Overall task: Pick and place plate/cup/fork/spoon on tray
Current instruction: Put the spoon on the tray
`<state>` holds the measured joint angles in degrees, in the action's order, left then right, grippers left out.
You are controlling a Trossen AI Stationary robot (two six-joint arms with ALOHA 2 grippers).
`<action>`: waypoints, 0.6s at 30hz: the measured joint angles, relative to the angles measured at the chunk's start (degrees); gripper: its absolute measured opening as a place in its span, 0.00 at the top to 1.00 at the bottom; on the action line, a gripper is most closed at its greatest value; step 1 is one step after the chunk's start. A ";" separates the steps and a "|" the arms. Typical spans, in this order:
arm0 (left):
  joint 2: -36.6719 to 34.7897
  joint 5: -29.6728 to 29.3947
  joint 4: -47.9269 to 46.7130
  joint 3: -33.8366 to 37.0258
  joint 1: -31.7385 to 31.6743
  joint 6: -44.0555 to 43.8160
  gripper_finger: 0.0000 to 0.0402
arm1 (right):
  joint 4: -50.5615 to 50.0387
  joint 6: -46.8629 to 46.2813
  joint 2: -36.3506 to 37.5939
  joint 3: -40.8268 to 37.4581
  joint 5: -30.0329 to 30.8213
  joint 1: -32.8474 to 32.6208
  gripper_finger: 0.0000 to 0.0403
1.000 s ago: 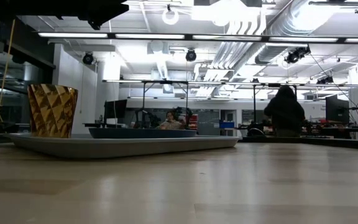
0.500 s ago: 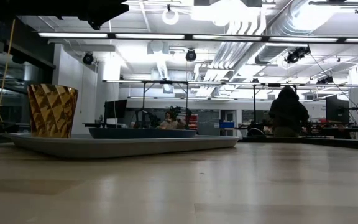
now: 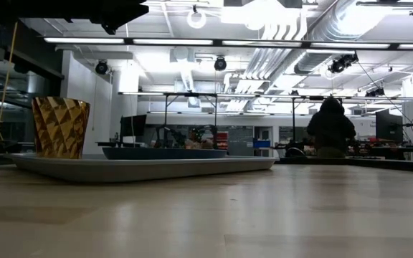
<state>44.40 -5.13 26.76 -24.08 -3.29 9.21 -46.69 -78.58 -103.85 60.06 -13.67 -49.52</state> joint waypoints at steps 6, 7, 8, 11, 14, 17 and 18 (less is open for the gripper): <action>0.00 0.00 0.02 0.00 0.00 -0.02 0.53 | 2.55 -0.66 0.30 -1.91 -1.66 0.07 0.82; 0.00 0.00 0.00 0.00 0.00 -0.02 0.53 | 2.70 -0.64 0.31 -2.29 -1.77 0.07 0.87; 0.00 0.00 -0.02 0.02 0.00 -0.02 0.53 | 2.79 -0.65 0.29 -2.57 -1.87 0.07 0.93; 0.00 0.00 0.00 0.02 0.00 -0.02 0.53 | 3.09 0.50 0.28 -2.89 -1.90 0.09 0.98; 0.00 0.00 0.02 0.02 0.00 -0.02 0.53 | 2.83 3.03 0.26 -2.91 -1.84 0.29 0.95; 0.00 0.00 0.07 0.02 0.00 -0.02 0.53 | 0.18 6.51 0.49 -2.16 -1.99 1.28 0.99; 0.00 0.00 0.07 0.02 0.00 -0.02 0.53 | -1.74 8.44 0.48 -1.37 -1.14 1.70 0.99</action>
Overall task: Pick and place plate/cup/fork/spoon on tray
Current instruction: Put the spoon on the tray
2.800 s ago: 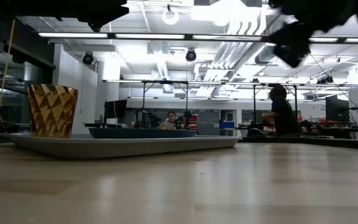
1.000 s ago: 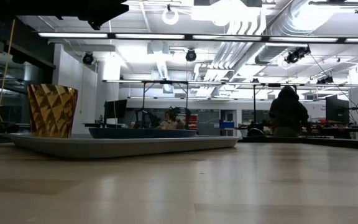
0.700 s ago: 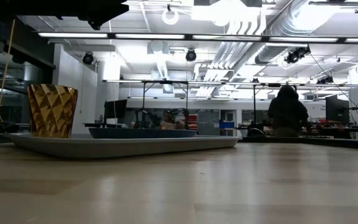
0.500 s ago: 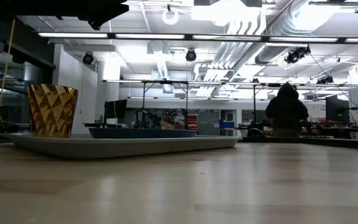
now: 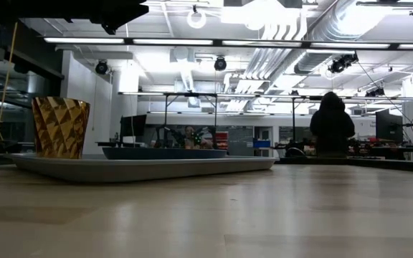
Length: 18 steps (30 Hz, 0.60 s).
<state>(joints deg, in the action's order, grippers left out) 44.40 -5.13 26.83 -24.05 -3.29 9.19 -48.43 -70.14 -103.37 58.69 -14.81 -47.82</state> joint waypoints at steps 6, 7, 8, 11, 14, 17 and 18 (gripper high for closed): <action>0.00 0.00 0.02 0.00 0.00 -0.13 0.53 | -15.22 18.97 0.51 8.52 17.92 4.08 0.99; 0.00 0.00 0.00 0.00 0.00 -0.13 0.53 | -17.42 24.33 0.50 9.67 20.07 5.04 0.99; 0.00 0.00 0.02 0.00 0.00 -0.24 0.53 | -18.69 30.10 0.42 10.94 22.63 5.98 0.99; 0.00 0.04 -0.04 0.00 0.00 -1.69 0.53 | -18.26 45.37 0.50 15.60 33.00 9.49 1.00; 0.01 1.24 -0.65 0.00 0.01 -4.71 0.53 | -19.30 56.92 0.50 19.13 41.45 13.57 1.00; 0.60 4.13 -1.04 0.00 0.02 -9.18 0.53 | -18.70 66.24 0.55 22.27 49.31 17.60 1.00; 0.93 5.15 -1.12 0.00 0.02 -10.29 0.53 | -18.36 69.63 0.53 22.84 50.93 18.95 1.00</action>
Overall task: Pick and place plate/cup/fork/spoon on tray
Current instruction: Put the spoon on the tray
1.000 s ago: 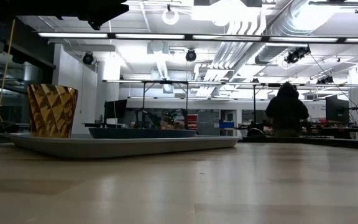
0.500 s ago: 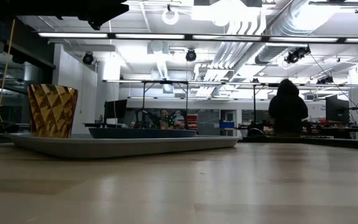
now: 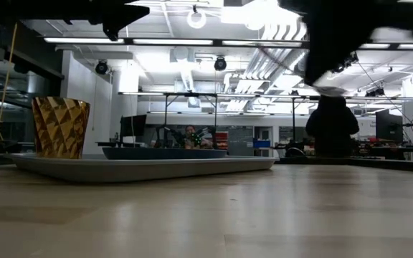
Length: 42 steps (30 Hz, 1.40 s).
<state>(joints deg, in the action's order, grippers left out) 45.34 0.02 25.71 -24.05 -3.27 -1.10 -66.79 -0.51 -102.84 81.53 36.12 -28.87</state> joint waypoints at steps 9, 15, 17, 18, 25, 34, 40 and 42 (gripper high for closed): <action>10.18 0.95 -1.90 -4.29 -0.57 -12.54 0.53 | 15.38 20.50 -0.01 0.77 13.32 10.46 1.00; 19.94 0.86 -1.85 -8.95 -0.85 -14.24 0.53 | 21.41 14.71 0.01 0.79 14.86 17.02 1.00; 22.28 0.81 -2.01 -10.02 -0.85 -13.82 0.53 | 21.35 10.84 0.01 0.80 15.10 19.01 1.00; 23.30 0.61 -1.99 -10.55 -0.85 -13.79 0.53 | 21.30 9.29 0.02 0.80 15.13 19.82 1.00; 26.72 -7.27 -1.94 -12.11 -0.85 -13.85 0.53 | 22.17 6.41 0.02 0.80 13.56 21.87 1.00; 26.97 -12.73 -1.77 -12.15 -0.85 -19.58 0.53 | 24.27 6.93 0.04 0.80 13.38 21.74 1.00; 27.35 -12.84 -1.51 -12.20 -0.83 -21.26 0.53 | 24.65 6.92 0.04 0.80 12.24 23.17 1.00; 27.35 -12.84 -1.26 -12.20 -0.83 -21.31 0.53 | 25.58 6.91 0.04 0.80 9.87 23.64 1.00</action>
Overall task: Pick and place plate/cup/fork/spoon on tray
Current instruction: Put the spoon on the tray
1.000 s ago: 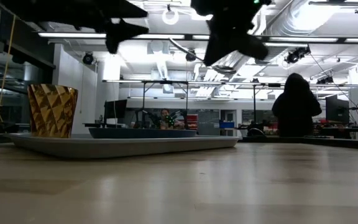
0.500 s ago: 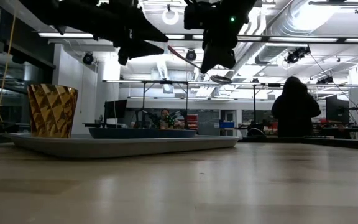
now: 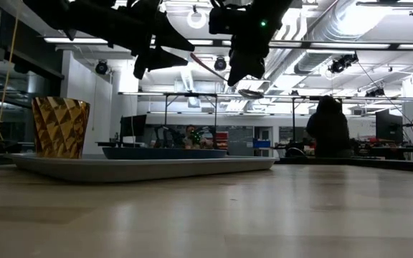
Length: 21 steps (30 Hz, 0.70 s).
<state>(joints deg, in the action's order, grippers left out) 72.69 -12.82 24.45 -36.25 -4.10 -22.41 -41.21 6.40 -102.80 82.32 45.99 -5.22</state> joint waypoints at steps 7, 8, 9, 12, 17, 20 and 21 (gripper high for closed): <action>3.32 -0.02 3.91 0.00 0.00 -0.71 0.53 | 3.62 1.80 0.00 0.00 -1.69 0.76 1.00; 4.19 -0.02 4.64 -0.02 0.00 -0.81 0.53 | 3.75 1.75 0.00 0.00 -1.95 0.81 1.00; 4.94 0.00 5.04 0.00 -0.16 -0.77 0.53 | 3.61 1.53 0.00 0.00 -1.99 0.82 1.00; 5.68 0.06 7.20 0.04 -0.87 -0.74 0.54 | 2.54 1.19 0.00 0.00 -1.87 0.80 1.00; 4.96 -0.13 7.25 0.00 -1.26 -0.50 0.59 | 2.23 1.15 0.02 0.00 -1.54 0.81 1.00; 5.00 -1.15 7.28 0.00 -1.52 -0.48 0.63 | 2.25 1.15 0.02 0.00 -1.54 0.94 1.00; 5.26 -1.50 7.31 0.00 -1.67 -0.45 0.64 | 2.25 1.15 0.02 0.00 -1.57 1.02 1.00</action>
<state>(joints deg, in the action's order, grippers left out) 77.94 -14.32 31.76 -36.25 -5.77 -22.87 -38.96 7.55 -102.78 82.32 44.42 -4.20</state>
